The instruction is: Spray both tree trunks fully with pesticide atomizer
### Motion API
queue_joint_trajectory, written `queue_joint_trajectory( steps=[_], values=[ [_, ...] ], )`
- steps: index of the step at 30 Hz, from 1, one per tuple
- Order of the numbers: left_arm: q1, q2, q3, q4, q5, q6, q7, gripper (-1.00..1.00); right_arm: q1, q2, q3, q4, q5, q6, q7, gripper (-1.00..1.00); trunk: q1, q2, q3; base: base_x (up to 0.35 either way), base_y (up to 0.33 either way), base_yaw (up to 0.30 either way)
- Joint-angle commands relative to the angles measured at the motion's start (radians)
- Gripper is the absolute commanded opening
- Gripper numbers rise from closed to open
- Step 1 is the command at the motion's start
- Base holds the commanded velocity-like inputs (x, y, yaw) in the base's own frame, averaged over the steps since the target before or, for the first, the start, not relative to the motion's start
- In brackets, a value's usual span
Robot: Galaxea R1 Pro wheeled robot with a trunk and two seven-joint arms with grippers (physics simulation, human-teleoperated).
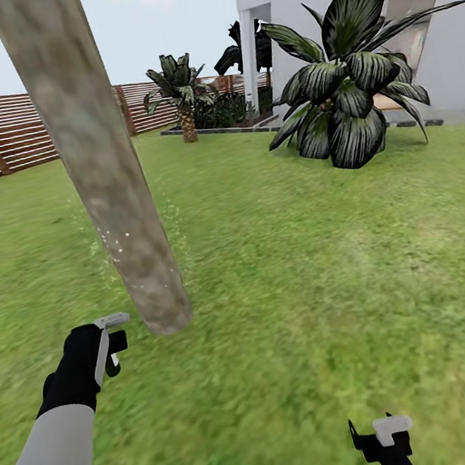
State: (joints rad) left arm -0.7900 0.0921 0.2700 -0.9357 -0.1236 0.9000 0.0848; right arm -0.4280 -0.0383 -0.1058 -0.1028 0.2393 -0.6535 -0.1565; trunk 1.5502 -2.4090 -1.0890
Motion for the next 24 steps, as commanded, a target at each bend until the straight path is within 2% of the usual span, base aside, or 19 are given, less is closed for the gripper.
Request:
queue_joint_trajectory(
  steps=[1, 10, 19, 24],
  values=[
    [0.000, 0.000, 0.000, 0.000, -0.001, 0.000, 0.000, -1.00, 0.000, 0.000, 0.000, 0.000, 0.000, 0.000, 0.000, 1.00, 0.000, 0.000, 0.000, 0.006, -0.269, 0.000],
    [0.000, 0.000, -0.001, -0.001, -0.001, 0.000, 0.000, -1.00, 0.000, 0.000, 0.000, 0.000, 0.000, 0.000, 0.000, 1.00, 0.000, 0.000, 0.000, 0.006, -0.272, 0.000],
    [0.000, -0.001, -0.004, -0.002, -0.001, 0.000, 0.000, -1.00, 0.000, 0.000, 0.000, 0.000, 0.000, 0.000, 0.000, 1.00, 0.000, 0.000, 0.000, 0.118, -0.259, 0.001],
    [0.000, -0.002, -0.004, -0.002, -0.001, 0.000, 0.000, -1.00, 0.000, 0.000, 0.000, 0.000, 0.000, 0.000, 0.000, 1.00, 0.000, 0.000, 0.000, 0.007, -0.273, 0.118]
  ],
)
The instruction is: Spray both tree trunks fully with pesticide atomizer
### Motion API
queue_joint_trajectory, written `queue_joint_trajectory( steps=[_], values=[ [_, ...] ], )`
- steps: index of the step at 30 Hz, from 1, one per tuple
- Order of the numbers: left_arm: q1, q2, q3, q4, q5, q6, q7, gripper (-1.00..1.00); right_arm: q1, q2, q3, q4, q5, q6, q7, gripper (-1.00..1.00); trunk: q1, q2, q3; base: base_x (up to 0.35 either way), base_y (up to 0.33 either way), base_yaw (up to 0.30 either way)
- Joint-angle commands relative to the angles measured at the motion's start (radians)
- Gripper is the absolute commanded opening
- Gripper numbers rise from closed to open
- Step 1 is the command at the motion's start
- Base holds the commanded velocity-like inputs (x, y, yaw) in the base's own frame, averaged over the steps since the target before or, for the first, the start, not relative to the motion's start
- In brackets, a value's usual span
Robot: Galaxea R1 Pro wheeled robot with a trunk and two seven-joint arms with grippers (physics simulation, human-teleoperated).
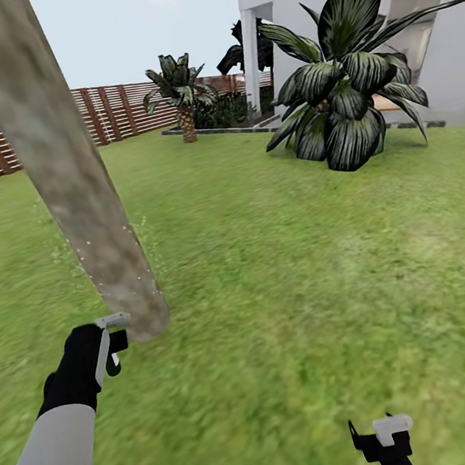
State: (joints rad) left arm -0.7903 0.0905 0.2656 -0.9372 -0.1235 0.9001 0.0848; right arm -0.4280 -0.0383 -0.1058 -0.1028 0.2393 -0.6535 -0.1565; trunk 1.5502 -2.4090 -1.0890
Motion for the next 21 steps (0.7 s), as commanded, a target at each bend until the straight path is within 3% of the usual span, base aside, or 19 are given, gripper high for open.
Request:
queue_joint_trajectory(
  steps=[1, 12, 21],
  values=[
    [0.000, 0.000, 0.000, 0.000, -0.001, 0.000, 0.000, -1.00, 0.000, 0.000, 0.000, 0.000, 0.000, 0.000, 0.000, 1.00, 0.000, 0.000, 0.000, 0.000, -0.274, 0.208],
    [-0.001, -0.001, 0.000, 0.000, 0.002, 0.000, 0.000, -1.00, 0.000, 0.000, 0.000, 0.000, 0.000, 0.000, 0.000, 1.00, 0.000, 0.000, 0.000, 0.022, -0.271, 0.262],
    [-0.001, 0.000, -0.017, -0.013, 0.001, 0.000, 0.000, -1.00, 0.000, 0.000, 0.000, 0.000, 0.000, 0.000, 0.000, 1.00, 0.000, 0.000, 0.000, 0.230, -0.197, 0.008]
  ],
)
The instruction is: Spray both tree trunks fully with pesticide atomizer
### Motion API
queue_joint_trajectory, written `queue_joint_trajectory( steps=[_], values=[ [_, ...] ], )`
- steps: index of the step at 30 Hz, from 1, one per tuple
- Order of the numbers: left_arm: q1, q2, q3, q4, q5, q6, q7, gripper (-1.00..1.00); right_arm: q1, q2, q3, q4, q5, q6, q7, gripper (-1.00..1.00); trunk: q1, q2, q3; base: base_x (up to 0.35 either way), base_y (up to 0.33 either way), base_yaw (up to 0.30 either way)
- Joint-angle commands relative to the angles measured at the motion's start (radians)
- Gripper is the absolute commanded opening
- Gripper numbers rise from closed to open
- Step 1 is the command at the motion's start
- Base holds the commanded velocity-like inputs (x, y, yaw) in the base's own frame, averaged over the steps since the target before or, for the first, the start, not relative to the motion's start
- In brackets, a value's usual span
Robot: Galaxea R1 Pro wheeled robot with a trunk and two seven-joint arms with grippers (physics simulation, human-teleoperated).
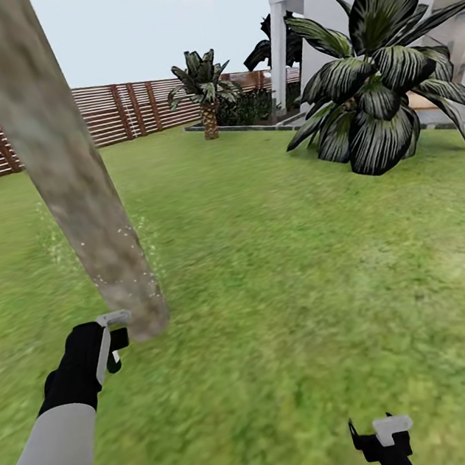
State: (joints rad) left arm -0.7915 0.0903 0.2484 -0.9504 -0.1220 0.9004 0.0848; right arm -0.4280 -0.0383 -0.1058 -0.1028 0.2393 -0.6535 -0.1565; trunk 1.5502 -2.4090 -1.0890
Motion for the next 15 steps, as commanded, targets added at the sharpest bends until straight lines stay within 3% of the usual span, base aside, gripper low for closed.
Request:
queue_joint_trajectory(
  steps=[1, 12, 15],
  values=[
    [0.000, 0.000, 0.001, 0.000, -0.001, 0.000, 0.000, -1.00, 0.000, 0.000, 0.000, 0.000, 0.000, 0.000, 0.000, 1.00, 0.000, 0.000, 0.000, 0.238, -0.190, 0.000],
    [0.003, 0.009, 0.004, 0.012, -0.002, -0.001, -0.004, -1.00, 0.000, 0.000, 0.000, 0.000, 0.000, 0.000, 0.000, 1.00, 0.000, 0.000, 0.000, 0.244, -0.185, 0.000],
    [0.056, 0.009, 0.009, -0.006, 0.007, -0.020, -0.005, -1.00, 0.000, 0.000, 0.000, 0.000, 0.000, 0.000, 0.000, 1.00, 0.000, 0.000, 0.000, 0.266, -0.170, 0.000]
  ],
)
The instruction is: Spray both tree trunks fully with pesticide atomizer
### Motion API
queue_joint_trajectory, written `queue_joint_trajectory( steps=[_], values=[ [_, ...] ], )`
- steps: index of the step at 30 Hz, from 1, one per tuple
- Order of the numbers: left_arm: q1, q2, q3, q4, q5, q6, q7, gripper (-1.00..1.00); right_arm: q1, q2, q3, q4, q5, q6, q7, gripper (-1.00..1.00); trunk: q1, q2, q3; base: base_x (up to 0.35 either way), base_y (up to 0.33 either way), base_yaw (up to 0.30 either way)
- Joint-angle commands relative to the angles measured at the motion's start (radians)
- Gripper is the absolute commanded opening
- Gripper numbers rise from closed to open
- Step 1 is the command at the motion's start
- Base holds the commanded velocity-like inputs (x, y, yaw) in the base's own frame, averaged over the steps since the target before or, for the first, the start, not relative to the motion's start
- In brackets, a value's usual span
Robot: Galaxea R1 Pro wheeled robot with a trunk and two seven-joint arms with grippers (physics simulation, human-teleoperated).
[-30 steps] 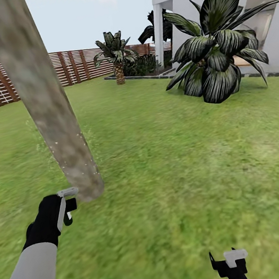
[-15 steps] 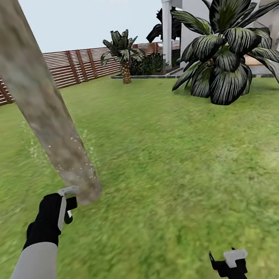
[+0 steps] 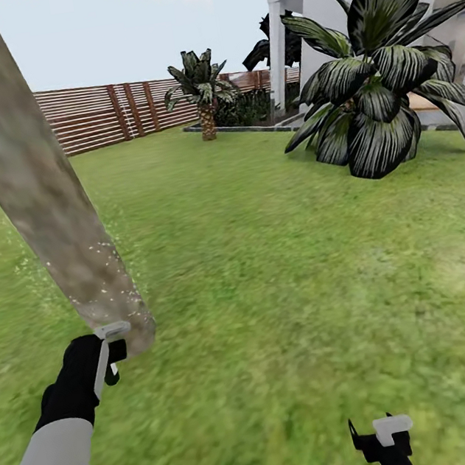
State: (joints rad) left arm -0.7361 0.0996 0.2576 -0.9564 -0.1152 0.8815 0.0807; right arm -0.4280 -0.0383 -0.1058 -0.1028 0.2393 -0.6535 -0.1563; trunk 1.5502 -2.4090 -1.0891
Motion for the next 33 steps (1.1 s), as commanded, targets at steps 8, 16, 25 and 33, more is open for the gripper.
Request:
queue_joint_trajectory(
  steps=[8, 16, 25, 33],
  values=[
    [0.096, -0.011, 0.006, -0.009, 0.007, -0.136, -0.004, -1.00, 0.000, 0.000, 0.000, 0.000, 0.000, 0.000, 0.000, 1.00, 0.000, 0.000, 0.000, 0.062, -0.245, 0.232],
    [0.096, -0.012, 0.006, 0.021, 0.010, -0.184, -0.008, -1.00, 0.000, 0.000, 0.000, 0.000, 0.000, 0.000, 0.000, 1.00, 0.000, 0.000, 0.000, 0.020, -0.272, 0.278],
    [0.096, -0.012, 0.006, 0.028, 0.011, -0.223, -0.009, -1.00, 0.000, 0.000, 0.000, 0.000, 0.000, 0.000, 0.000, 1.00, 0.000, 0.000, 0.000, 0.168, -0.248, 0.278],
    [0.096, -0.013, 0.007, 0.039, 0.011, -0.223, -0.009, -1.00, 0.000, 0.000, 0.000, -0.001, 0.000, -0.001, 0.000, 1.00, 0.000, 0.000, 0.000, 0.148, -0.163, 0.214]
  ],
)
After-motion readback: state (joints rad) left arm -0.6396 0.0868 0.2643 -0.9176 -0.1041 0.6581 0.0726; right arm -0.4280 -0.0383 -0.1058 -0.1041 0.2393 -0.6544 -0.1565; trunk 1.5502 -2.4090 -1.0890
